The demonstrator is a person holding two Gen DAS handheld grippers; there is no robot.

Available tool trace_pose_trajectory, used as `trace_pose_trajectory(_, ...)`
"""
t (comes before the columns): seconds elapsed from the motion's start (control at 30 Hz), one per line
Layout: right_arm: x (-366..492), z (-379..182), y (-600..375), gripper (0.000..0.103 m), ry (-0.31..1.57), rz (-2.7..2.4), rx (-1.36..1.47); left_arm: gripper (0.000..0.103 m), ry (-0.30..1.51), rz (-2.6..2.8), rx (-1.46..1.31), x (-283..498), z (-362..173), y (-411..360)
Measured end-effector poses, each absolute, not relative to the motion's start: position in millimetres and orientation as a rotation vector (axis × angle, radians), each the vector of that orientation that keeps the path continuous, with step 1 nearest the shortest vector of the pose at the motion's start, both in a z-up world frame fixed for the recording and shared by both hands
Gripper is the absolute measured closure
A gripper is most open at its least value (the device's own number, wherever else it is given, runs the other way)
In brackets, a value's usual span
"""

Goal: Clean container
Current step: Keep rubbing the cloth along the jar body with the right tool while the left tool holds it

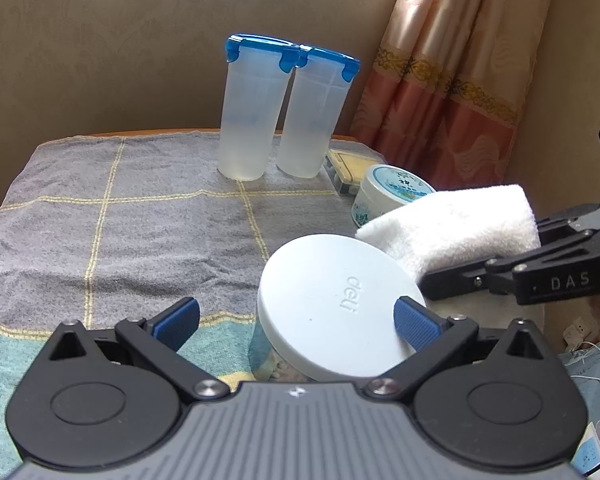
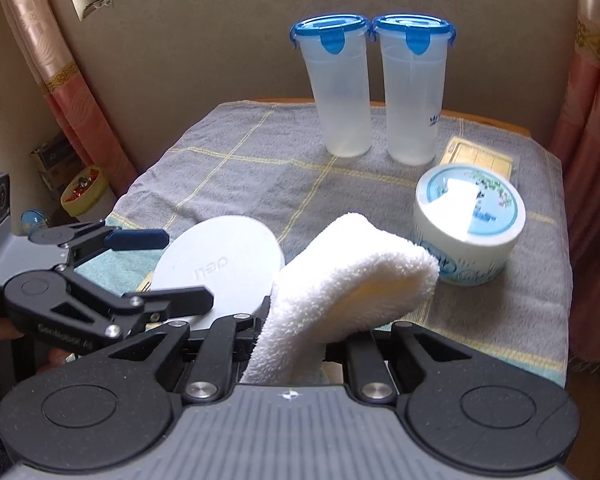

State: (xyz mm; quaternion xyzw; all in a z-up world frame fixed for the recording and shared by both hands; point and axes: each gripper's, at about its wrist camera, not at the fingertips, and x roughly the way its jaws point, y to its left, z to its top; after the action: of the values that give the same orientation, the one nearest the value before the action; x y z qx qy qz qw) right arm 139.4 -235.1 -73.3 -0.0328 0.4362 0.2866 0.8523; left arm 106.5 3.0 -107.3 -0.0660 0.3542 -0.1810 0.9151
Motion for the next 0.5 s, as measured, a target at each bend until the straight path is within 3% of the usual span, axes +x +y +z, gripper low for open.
trace_pose_trajectory(0.5, 125, -75, -229, 0.085, 0.926, 0.647, -0.150, 0.000, 0.732, -0.371, -0.135, 107, -107, 2)
